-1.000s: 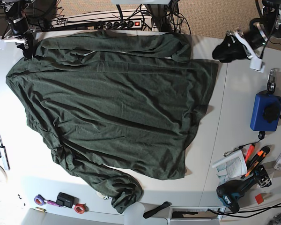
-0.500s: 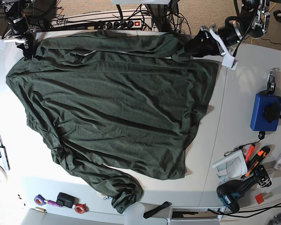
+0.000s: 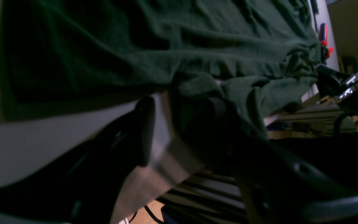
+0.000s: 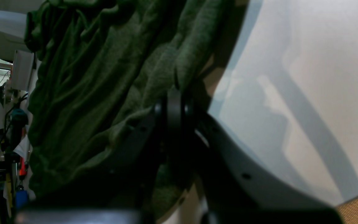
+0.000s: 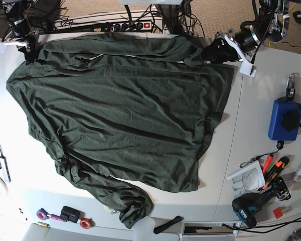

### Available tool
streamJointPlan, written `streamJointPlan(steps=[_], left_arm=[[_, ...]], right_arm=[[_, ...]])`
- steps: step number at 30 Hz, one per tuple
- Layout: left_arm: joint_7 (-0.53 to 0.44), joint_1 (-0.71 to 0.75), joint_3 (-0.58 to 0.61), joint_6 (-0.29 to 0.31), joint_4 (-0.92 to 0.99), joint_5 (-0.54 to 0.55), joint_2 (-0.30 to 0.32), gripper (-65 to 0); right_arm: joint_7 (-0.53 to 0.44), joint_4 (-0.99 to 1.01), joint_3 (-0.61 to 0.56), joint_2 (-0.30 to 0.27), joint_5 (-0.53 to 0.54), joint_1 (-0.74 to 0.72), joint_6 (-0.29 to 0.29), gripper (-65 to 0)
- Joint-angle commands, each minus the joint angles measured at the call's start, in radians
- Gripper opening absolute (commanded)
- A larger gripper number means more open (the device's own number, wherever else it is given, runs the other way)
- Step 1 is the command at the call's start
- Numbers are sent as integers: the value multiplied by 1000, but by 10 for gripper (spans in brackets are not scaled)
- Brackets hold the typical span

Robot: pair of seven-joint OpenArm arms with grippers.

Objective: Layout the t-shirt on the table in an organized manner, then fold the t-shirt properly
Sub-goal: 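Lower the left gripper and grasp the shirt shoulder near the collar, then pull the held shoulder with the left gripper outward to straighten the collar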

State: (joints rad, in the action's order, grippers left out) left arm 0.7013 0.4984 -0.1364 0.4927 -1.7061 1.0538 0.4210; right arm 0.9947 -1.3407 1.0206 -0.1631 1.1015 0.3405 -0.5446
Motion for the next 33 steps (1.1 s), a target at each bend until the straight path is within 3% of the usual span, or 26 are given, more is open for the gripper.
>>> streamJointPlan(steps=[1, 17, 21, 33], left_arm=[[-14, 0, -3, 0, -14, 6, 5, -370], [-21, -2, -3, 0, -14, -23, -34, -370], [-22, -13, -3, -35, -13, -56, -58, -370], [6, -22, -3, -34, -13, -61, -58, -370]], right_arm=[[27, -5, 1, -8, -28, 8, 0, -650], [27, -5, 1, -9, -28, 8, 0, -650], [27, -5, 1, -9, -28, 8, 0, -650], [27, -5, 1, -9, -28, 8, 0, -650]])
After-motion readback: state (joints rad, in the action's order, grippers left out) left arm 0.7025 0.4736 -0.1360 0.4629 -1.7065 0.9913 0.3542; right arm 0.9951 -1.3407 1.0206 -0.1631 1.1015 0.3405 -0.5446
